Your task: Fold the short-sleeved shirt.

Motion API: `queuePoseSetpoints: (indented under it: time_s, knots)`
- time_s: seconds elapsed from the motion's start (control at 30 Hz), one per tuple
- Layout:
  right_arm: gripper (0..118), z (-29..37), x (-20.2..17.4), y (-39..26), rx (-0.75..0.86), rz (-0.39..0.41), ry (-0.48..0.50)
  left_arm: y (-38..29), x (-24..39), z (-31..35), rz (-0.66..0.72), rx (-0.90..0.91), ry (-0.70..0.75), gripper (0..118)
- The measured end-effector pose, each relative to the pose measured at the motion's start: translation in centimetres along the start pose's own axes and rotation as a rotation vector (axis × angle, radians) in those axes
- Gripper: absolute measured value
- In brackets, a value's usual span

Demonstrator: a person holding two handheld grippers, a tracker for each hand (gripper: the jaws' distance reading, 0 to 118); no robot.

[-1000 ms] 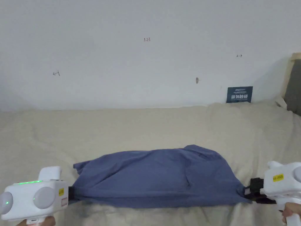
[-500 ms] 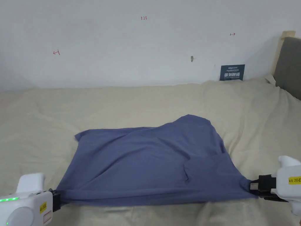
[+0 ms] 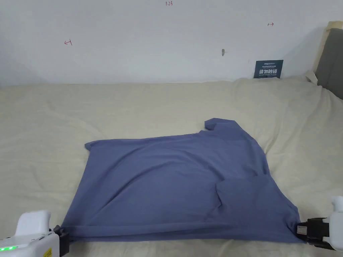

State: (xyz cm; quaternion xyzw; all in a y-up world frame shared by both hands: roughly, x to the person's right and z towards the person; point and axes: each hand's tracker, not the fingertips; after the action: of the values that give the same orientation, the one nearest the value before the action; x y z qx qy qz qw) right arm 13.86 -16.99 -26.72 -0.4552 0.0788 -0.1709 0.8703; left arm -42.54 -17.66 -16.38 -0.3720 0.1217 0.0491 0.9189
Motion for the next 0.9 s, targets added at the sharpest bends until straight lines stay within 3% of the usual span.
queuePoseSetpoints:
  time_s: [0.07,0.1,0.13,0.17,0.23,0.27,0.3,0.33,0.37,0.53,0.57,0.6,0.63,0.67,0.73,0.9]
  knots:
    - [5,-0.3,0.1,0.4,0.026,0.006,0.008,0.0,-0.2,-0.4,0.023,-0.013,-0.025,6]
    - [16,-0.2,-0.2,0.5,0.044,0.025,-0.002,0.1,-0.5,-0.4,0.067,-0.018,-0.066,6]
    - [37,0.0,-0.4,0.6,0.059,0.040,0.001,0.3,-1.2,-0.9,0.106,-0.018,-0.101,10]
    - [37,0.2,-0.7,0.6,0.078,0.066,-0.005,0.5,-1.7,-0.7,0.146,-0.022,-0.130,12]
    - [55,0.4,-1.0,0.7,0.098,0.088,-0.013,0.8,-2.0,-0.3,0.173,-0.006,-0.154,19]
    - [83,0.7,-1.3,0.7,0.112,0.100,-0.019,1.1,-1.9,0.4,0.165,-0.006,-0.143,51]
    - [87,1.2,-1.6,0.5,0.145,0.105,-0.008,1.2,-1.8,0.6,0.160,-0.009,-0.143,79]
    - [86,1.5,-1.7,0.4,0.155,0.103,0.022,1.2,-1.8,0.8,0.157,-0.012,-0.149,97]
    - [87,1.9,-2.1,0.3,0.162,0.105,0.045,1.2,-1.7,1.2,0.154,-0.014,-0.155,107]
    - [83,3.3,-3.2,-1.5,0.190,0.149,0.103,0.0,-1.2,4.1,0.151,-0.011,-0.176,106]
    - [69,3.4,-3.4,-2.0,0.191,0.162,0.112,-0.4,-1.2,4.6,0.142,-0.015,-0.151,106]
    - [47,3.6,-3.5,-2.7,0.197,0.184,0.116,-0.9,-1.2,4.8,0.129,-0.027,-0.148,102]
    - [17,3.7,-3.7,-3.1,0.208,0.183,0.113,-1.3,-1.3,5.1,0.121,-0.027,-0.140,91]
    - [6,3.6,-3.9,-3.5,0.213,0.184,0.106,-1.8,-1.4,5.0,0.117,-0.019,-0.114,61]
    - [4,3.4,-4.3,-4.4,0.209,0.219,0.094,-2.7,-1.2,5.1,0.086,-0.024,-0.059,9]
    - [0,3.4,-4.7,-5.3,0.205,0.255,0.084,-4.9,-0.9,6.6,0.140,-0.005,-0.062,0]
